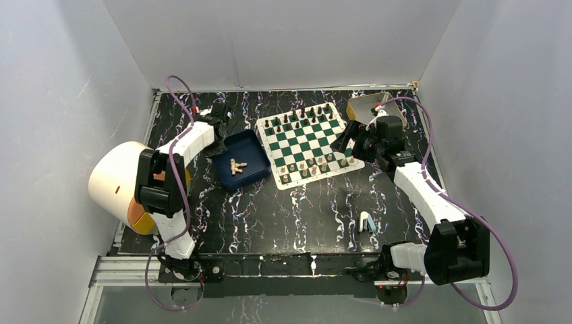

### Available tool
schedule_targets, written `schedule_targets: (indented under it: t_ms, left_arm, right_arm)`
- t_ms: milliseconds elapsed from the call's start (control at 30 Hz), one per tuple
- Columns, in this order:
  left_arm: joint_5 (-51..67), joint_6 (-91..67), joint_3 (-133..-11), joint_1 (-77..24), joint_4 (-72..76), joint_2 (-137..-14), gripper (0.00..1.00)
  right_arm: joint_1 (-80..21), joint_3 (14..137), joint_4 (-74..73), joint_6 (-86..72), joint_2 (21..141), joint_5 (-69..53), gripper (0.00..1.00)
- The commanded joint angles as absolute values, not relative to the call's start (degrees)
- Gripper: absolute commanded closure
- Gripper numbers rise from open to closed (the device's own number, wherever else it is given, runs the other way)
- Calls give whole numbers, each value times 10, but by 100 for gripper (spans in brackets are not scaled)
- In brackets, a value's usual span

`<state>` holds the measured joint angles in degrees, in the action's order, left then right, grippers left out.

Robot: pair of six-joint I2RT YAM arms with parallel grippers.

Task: Set up the chess pieces on the board
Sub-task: Move the storage box to the center of the board.

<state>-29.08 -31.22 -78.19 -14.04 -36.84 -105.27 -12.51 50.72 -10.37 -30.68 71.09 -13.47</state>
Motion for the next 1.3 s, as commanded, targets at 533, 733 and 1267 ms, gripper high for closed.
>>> schedule_targets:
  t_ms: [533,733,1267]
  left_arm:
    - [-321,-249,-859,-138,-369,-1123,94]
    - [-319,-237,-870,-139,-373,-1137,84]
    - [-181,-170,-917,-140,-375,-1069,64]
  right_arm:
    - [-127,516,-87,-301,706,-135,1]
    - [-127,512,-88,-301,702,-131,1]
    - [-127,499,-92,-297,685,-130,1]
